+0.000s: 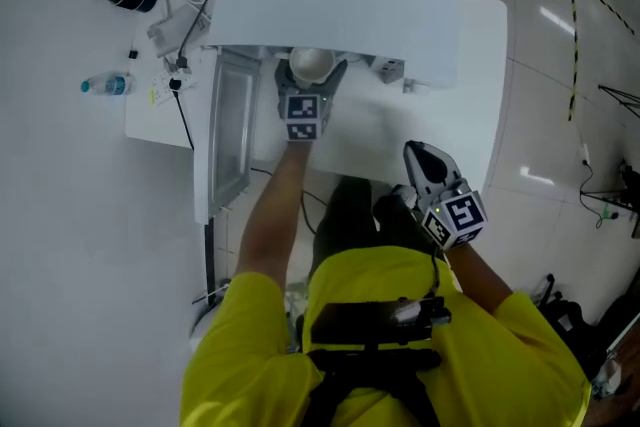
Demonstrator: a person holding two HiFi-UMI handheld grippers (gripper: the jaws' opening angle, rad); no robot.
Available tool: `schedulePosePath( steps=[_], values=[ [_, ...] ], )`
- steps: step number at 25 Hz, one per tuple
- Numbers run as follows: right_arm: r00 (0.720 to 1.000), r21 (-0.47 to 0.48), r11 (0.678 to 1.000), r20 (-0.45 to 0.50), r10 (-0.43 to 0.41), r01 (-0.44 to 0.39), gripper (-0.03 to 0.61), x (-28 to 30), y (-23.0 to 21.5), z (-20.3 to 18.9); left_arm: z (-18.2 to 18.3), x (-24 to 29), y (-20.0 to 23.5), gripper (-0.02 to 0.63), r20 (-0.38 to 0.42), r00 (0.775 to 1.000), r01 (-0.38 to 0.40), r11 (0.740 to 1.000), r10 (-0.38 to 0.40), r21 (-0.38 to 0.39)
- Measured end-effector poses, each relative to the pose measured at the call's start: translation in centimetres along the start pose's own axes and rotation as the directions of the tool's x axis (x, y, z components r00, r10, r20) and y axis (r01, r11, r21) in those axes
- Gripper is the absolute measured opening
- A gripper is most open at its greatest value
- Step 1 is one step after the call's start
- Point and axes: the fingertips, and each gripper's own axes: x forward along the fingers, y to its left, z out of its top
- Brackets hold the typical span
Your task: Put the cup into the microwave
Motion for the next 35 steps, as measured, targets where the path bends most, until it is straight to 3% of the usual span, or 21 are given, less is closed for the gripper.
schedulePosePath(
  steps=[5, 14, 18, 20, 24, 25, 27, 29, 33, 35],
  values=[
    [0.998, 0.006, 0.999, -0.051, -0.042, 0.043, 0.005, 2.3, 0.2, -1.8, 0.0, 4.3, 3.8, 0.466, 0.006, 1.000, -0.001, 1.000, 0.001, -0.018],
    [0.994, 0.039, 0.994, -0.047, -0.097, 0.099, 0.005, 4.3, -1.2, -1.5, -0.1, 7.5, 5.7, 0.466, 0.007, 1.000, 0.000, 0.999, 0.000, -0.050],
    [0.994, 0.046, 0.994, -0.032, -0.100, 0.102, 0.005, 4.7, -1.2, -1.0, -0.3, 7.3, 5.8, 0.482, 0.005, 1.000, -0.016, 0.999, 0.016, -0.045],
    [0.995, 0.047, 0.994, -0.026, -0.095, 0.097, 0.005, 4.9, -1.0, -0.7, -0.8, 6.5, 5.8, 0.525, -0.003, 1.000, -0.030, 0.998, 0.030, -0.048],
    [0.995, 0.042, 0.994, -0.014, -0.098, 0.098, 0.005, 4.4, -1.0, -0.1, -2.1, 1.8, 5.3, 0.525, -0.001, 0.997, -0.076, 0.991, 0.076, -0.114],
    [0.995, 0.036, 0.994, -0.005, -0.099, 0.100, 0.005, 4.0, -1.0, 0.3, -2.0, -0.2, 4.6, 0.514, 0.000, 0.997, -0.076, 0.988, 0.077, -0.132],
    [0.995, 0.020, 0.995, 0.021, -0.099, 0.098, 0.005, 3.1, -1.0, 1.5, -0.6, -5.0, 2.8, 0.417, 0.023, 0.997, -0.065, 0.986, 0.070, -0.152],
    [0.994, -0.006, 0.995, 0.056, -0.095, 0.095, 0.005, 1.8, -0.8, 3.3, 2.0, -9.9, 0.8, 0.252, 0.077, 0.995, -0.043, 0.986, 0.056, -0.162],
    [0.991, -0.072, 0.995, 0.124, -0.060, 0.069, 0.005, -1.5, 0.4, 7.3, 8.4, -18.0, -3.7, 0.199, 0.149, 0.988, 0.055, 0.984, -0.030, -0.168],
    [0.985, -0.105, 0.993, 0.167, -0.033, 0.051, 0.005, -3.5, 1.2, 9.3, 10.6, -20.9, -5.1, 0.136, 0.146, 0.989, 0.052, 0.985, -0.028, -0.162]
  ],
)
